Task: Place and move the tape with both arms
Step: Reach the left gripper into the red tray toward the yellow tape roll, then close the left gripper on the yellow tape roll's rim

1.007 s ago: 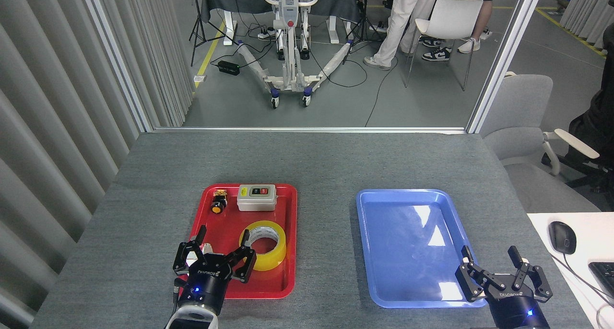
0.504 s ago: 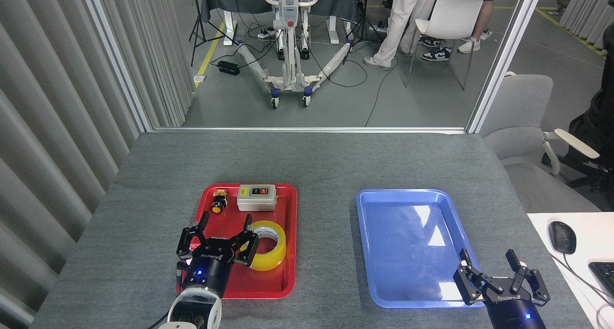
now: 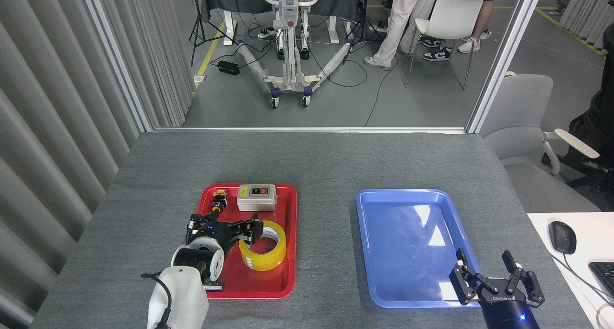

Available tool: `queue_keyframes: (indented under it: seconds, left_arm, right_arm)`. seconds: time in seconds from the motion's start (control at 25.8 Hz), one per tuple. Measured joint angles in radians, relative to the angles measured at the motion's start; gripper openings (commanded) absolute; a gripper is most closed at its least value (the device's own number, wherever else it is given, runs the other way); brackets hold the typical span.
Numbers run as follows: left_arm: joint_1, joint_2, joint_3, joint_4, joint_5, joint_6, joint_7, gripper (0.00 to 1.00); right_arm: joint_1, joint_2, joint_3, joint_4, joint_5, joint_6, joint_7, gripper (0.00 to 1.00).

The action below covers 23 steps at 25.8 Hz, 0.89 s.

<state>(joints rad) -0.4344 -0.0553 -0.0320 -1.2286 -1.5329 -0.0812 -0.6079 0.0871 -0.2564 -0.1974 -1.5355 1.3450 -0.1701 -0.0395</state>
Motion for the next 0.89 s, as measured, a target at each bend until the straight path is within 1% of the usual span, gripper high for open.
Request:
queue_keyframes:
  seconds: [0.31,0.43,0.5,0.66,0.81,0.89]
  left_arm:
    - [-0.103,0.017,-0.02,0.028,0.011,-0.012,-0.443,1.0]
    - [-0.135,0.018,-0.039,0.042,0.072,-0.016,-0.607,1.0]
    - [-0.146,0.018,-0.048,0.047,0.132,-0.016,-0.679,1.0]
    - [-0.158,0.018,-0.053,0.051,0.203,-0.014,-0.73,1.0]
    - [-0.161,0.017,-0.059,0.058,0.223,0.004,-0.737,1.0]
    - [-0.161,0.015,-0.066,0.067,0.227,0.037,-0.718,1.0]
  right_arm:
    - [0.0,0.0,-0.001,0.006,-0.007,-0.001,-0.001,1.0]
    - [0.0,0.0,0.0,0.008,-0.009,-0.001,-0.001,1.0]
    - [-0.002,0.0,0.0,0.008,-0.01,-0.001,-0.001,1.0]
    - [-0.004,0.0,-0.001,0.008,-0.01,0.003,-0.002,1.0]
    - [-0.005,0.001,-0.002,0.008,-0.01,0.006,-0.005,1.0]
    - [-0.004,0.001,-0.002,0.009,-0.01,0.006,-0.003,1.0]
